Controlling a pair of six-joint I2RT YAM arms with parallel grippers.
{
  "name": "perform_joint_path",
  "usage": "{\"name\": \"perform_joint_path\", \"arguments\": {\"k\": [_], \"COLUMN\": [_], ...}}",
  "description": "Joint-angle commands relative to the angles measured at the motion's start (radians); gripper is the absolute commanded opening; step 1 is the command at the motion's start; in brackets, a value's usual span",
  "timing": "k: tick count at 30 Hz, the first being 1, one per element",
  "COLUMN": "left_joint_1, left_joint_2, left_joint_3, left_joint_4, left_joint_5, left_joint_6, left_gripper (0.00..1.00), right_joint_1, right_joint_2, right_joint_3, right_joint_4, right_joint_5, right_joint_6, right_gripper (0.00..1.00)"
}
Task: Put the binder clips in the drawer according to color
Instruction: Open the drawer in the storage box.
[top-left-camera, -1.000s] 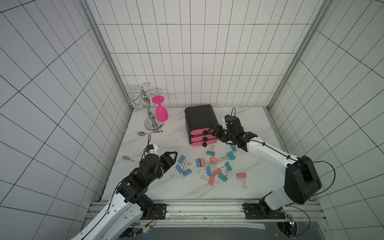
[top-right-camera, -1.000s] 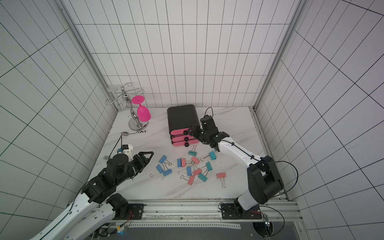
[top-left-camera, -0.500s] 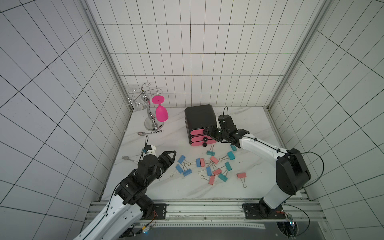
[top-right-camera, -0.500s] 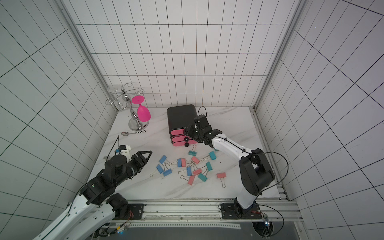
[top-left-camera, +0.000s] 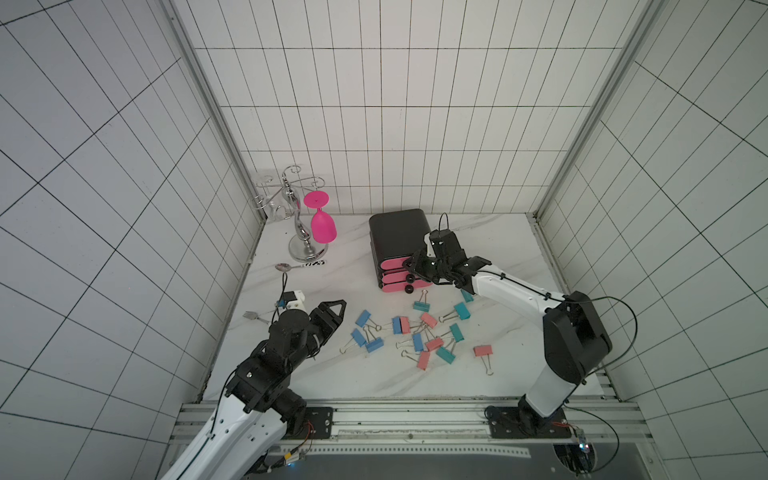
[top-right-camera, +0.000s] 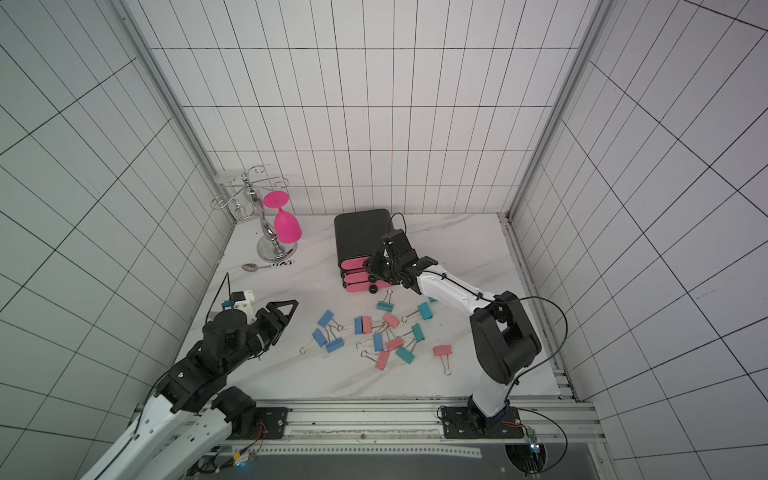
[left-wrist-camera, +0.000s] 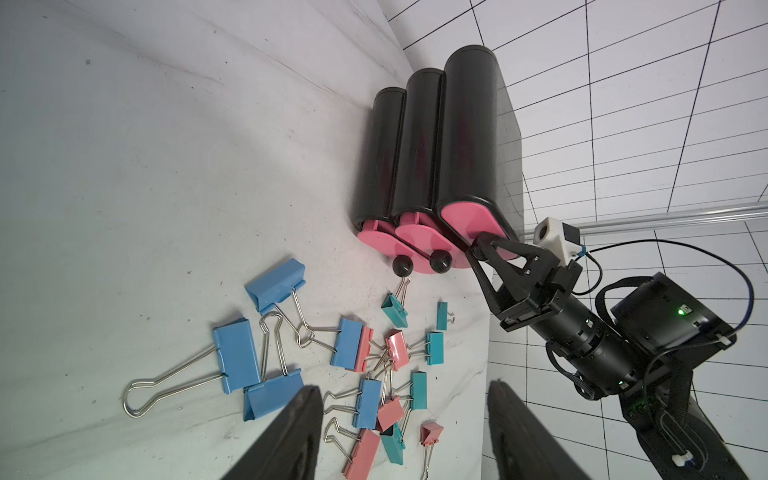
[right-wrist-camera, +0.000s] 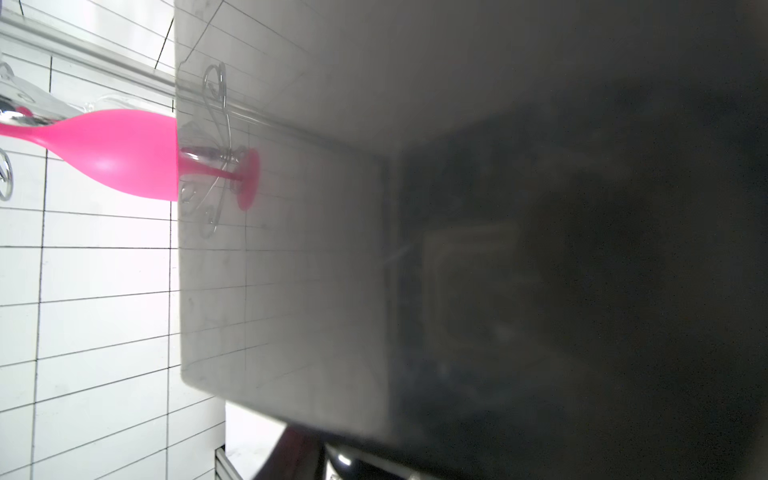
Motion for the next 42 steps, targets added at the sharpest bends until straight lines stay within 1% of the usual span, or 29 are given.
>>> {"name": "perform_joint_path", "arguments": {"k": [1,3,6,22,33,36,42], "left_joint_1": [0.016,0.02,0.021,0.023,0.023,0.023,0.023], "left_joint_2": [-0.008,-0.009,-0.006,0.039,0.034,0.035,0.033], "left_joint_3": [-0.006,-0.006,-0.006,-0.016,-0.022,-0.026,-0.029], "left_joint_4": [-0.004,-0.004,-0.001,0.057,0.058,0.063,0.062], "left_joint_5": [0.034,0.04,0.045,0.074,0.074,0.075,0.075], "left_joint_6": [0.009,0.01,0.01,0.011,0.009,0.005,0.001], "left_gripper": [0.67,0.67,0.67,0.66,0.66,0.66,0.66], "right_joint_1": [0.012,0.018,0.026,0.059,0.073,0.073,0.073], "right_joint_2": [-0.017,-0.03,-0.06,-0.236,-0.276,-0.271,-0.281], "right_joint_3": [-0.006,-0.023,-0.056,-0.234,-0.295,-0.298,-0.313], "right_joint_4": [0.001,0.004,0.011,0.012,0.015,0.014,0.011], "right_joint_5": [0.031,0.031,0.034,0.041,0.042,0.044,0.053], "right_joint_6": [0.014,0.017,0.027,0.057,0.071,0.068,0.062], "right_gripper": [0.28,0.25,0.24,0.23,0.24,0.26,0.41]}}
